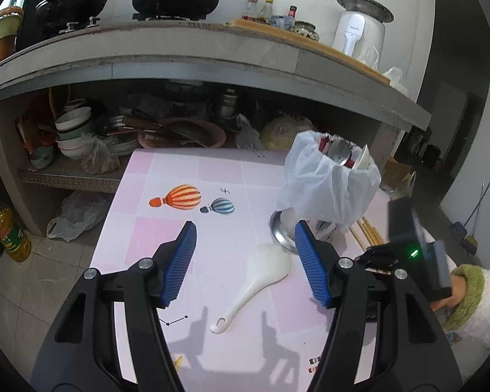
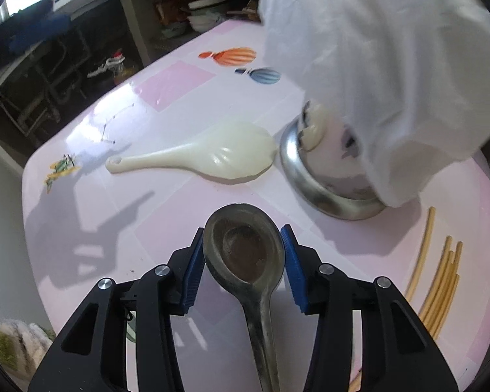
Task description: Organize utensils
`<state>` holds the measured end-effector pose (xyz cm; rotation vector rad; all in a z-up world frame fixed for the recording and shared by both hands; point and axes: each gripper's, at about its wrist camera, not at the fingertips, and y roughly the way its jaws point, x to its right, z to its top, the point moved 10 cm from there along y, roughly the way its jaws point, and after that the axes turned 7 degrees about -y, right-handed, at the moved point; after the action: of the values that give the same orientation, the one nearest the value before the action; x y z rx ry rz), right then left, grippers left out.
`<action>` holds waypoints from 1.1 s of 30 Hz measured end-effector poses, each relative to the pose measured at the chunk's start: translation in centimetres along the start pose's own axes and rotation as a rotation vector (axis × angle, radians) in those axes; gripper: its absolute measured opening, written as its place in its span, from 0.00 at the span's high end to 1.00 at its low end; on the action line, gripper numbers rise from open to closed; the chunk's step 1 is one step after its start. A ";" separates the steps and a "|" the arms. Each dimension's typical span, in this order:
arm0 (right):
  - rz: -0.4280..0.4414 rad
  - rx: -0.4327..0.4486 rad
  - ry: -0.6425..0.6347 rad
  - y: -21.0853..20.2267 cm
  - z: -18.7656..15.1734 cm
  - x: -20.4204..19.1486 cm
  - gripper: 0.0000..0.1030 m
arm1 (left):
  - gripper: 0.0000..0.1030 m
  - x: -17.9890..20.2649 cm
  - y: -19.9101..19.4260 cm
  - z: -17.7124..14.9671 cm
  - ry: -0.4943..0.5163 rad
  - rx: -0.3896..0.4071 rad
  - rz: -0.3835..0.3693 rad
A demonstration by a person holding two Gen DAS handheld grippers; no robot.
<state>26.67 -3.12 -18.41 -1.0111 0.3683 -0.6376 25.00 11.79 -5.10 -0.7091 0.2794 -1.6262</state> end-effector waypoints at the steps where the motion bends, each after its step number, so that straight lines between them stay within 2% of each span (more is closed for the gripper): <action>1: 0.000 0.010 0.007 -0.4 0.1 0.1 0.57 | 0.42 0.1 0.2 -0.2 0.000 -0.005 0.000; 8: -0.024 0.120 0.081 -5.3 0.7 2.1 0.57 | 0.42 1.1 2.2 -1.7 0.032 -0.059 -0.018; 15: -0.068 0.213 0.180 -9.9 -0.3 4.7 0.57 | 0.28 3.0 6.7 -4.8 0.114 -0.170 -0.061; 19: -0.072 0.240 0.215 -11.3 -1.1 5.3 0.57 | 0.22 4.0 10.4 -6.3 0.206 -0.237 -0.058; 23: -0.073 0.247 0.234 -11.8 -1.8 5.7 0.57 | 0.22 4.5 14.4 -7.2 0.246 -0.313 -0.047; 29: -0.068 0.250 0.240 -11.5 -2.0 5.6 0.57 | 0.22 4.1 17.4 -7.7 0.258 -0.360 -0.012; 33: -0.059 0.257 0.253 -11.5 -2.0 6.0 0.57 | 0.32 3.7 18.1 -8.4 0.275 -0.376 0.035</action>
<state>26.40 -12.63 -9.38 -0.6997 0.4663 -0.8465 34.60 2.98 -20.67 -0.7543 0.8077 -1.6548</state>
